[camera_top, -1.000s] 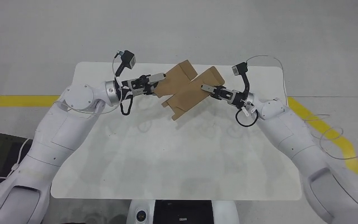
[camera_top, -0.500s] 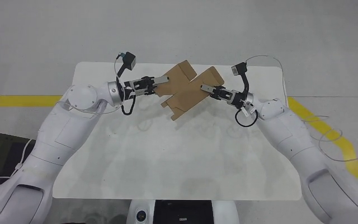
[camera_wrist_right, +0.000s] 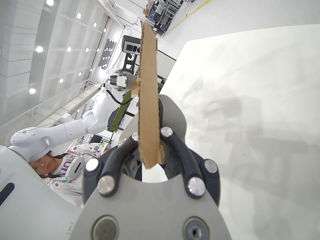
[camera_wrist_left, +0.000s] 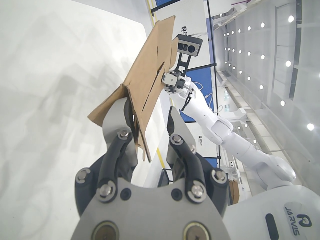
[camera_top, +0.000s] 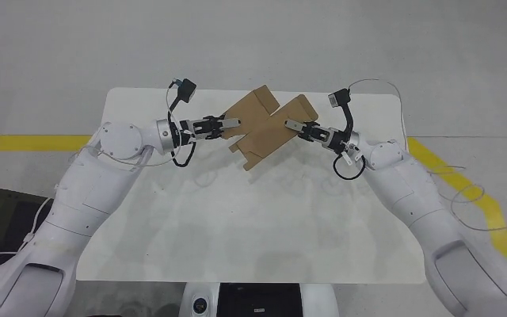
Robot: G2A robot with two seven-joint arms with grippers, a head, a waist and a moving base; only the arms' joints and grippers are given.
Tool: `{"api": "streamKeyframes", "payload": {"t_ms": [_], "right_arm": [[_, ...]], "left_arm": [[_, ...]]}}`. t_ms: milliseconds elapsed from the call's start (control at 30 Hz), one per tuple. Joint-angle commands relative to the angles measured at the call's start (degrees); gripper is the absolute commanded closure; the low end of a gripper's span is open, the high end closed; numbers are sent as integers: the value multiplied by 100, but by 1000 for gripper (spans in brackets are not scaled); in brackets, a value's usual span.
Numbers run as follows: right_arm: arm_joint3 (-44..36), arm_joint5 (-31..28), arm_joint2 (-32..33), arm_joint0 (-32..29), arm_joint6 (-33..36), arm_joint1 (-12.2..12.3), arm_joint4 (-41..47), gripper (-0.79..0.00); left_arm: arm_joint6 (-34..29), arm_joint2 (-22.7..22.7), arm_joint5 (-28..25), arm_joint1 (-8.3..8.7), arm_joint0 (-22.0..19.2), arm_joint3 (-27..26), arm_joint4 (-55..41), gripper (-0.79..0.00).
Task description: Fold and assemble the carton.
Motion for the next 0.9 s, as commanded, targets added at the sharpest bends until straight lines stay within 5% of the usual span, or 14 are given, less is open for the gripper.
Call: {"api": "streamKeyframes", "payload": {"t_ms": [0, 233, 567, 600, 667, 700, 867], "right_arm": [[4, 12, 38, -11, 0, -8, -28, 0], [-5, 35, 165, -54, 37, -32, -128, 0], [-33, 55, 324, -110, 98, -68, -251, 0], [-30, 64, 339, -114, 100, -71, -267, -108], [-36, 75, 369, -125, 103, -78, -295, -702], [-35, 79, 383, -132, 111, -81, -312, -785], [43, 27, 513, -140, 156, -58, -464, -785]], "left_arm": [[-4, 1, 7, -8, 13, 0, 83, -286], [-26, -17, 72, -46, 34, 46, 185, -142], [-87, -65, 150, -105, 38, 95, 157, -40], [-92, -71, 160, -110, 39, 105, 144, 0], [-103, -92, 165, -120, 37, 119, 126, 0], [-109, -106, 165, -124, 34, 119, 121, 0], [-170, -209, 112, -128, 23, 101, 132, 0]]}}
